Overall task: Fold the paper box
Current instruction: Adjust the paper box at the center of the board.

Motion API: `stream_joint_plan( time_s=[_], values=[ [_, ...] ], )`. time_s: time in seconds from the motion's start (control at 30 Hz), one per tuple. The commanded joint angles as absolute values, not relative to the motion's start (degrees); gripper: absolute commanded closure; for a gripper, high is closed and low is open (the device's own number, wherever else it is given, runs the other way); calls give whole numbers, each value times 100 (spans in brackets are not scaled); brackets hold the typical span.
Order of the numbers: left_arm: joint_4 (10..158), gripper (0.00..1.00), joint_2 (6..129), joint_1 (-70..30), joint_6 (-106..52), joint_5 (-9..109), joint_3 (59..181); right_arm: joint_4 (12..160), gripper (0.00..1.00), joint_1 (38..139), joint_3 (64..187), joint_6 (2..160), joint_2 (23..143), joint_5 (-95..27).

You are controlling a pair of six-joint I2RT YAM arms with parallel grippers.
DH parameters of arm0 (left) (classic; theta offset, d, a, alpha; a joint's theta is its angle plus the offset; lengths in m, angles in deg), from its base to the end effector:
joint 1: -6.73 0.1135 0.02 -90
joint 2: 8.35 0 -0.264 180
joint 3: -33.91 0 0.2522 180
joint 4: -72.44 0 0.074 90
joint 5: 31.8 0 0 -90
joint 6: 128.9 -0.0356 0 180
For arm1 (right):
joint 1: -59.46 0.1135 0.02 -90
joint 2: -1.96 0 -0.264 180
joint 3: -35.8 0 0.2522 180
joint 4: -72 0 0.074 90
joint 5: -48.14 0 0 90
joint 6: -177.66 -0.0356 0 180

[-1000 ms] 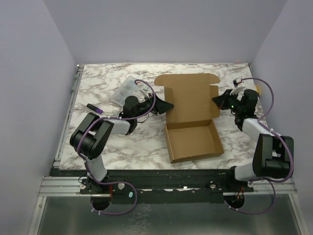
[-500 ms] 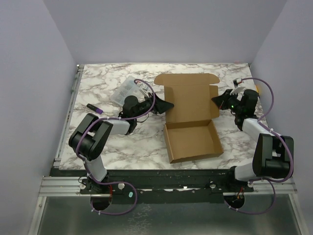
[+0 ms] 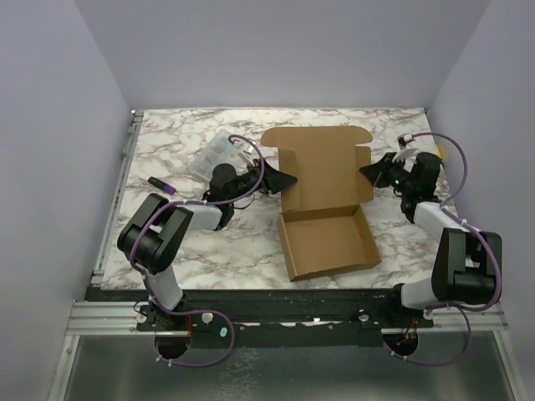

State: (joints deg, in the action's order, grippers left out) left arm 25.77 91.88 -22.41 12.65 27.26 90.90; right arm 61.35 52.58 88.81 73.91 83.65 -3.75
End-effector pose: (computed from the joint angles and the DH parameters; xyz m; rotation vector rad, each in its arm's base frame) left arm 0.3011 -0.1888 0.2068 0.1558 1.7222 -1.4903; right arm 0.3006 -0.0141 0.2221 -0.1232 1.8715 0.7064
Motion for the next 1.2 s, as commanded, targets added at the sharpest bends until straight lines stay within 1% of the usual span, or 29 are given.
stream_joint_plan(
  time_s=[0.0,0.1,0.2,0.27,0.4,0.53,0.6,0.77,1.0,1.07,1.17],
  values=[
    [2406,59,9199,-2308,1485,2648,9211,6018,100,5422,8917,7119,8221,392],
    [2399,67,9186,-2310,1538,2647,9222,6018,100,5421,8914,7099,8194,407],
    [2368,84,9193,-2315,1616,2592,9262,6001,100,5421,8927,7036,8194,447],
    [2346,91,9200,-2315,1645,2558,9295,6000,100,5419,8932,7011,8187,478],
    [2318,100,9204,-2316,1584,2473,9324,6027,100,5419,8942,7046,8154,527],
    [2506,100,9095,-2319,856,2498,9268,6236,99,5426,9040,7287,8213,580],
    [2645,100,9060,-2316,333,2555,9228,6481,97,5423,9129,7475,8317,645],
    [2652,100,9091,-2315,-624,2336,9302,6790,78,5418,9300,7904,8508,1183],
    [2607,100,8967,-2230,-1851,1982,9244,7498,56,5268,9595,8910,8306,2651],
    [2579,100,8924,-2153,-2056,1846,9225,7546,52,5009,9618,8984,8339,3209],
    [2505,100,8879,-2041,-2190,1615,9182,7919,51,4575,9799,9278,8575,4025]
  ],
)
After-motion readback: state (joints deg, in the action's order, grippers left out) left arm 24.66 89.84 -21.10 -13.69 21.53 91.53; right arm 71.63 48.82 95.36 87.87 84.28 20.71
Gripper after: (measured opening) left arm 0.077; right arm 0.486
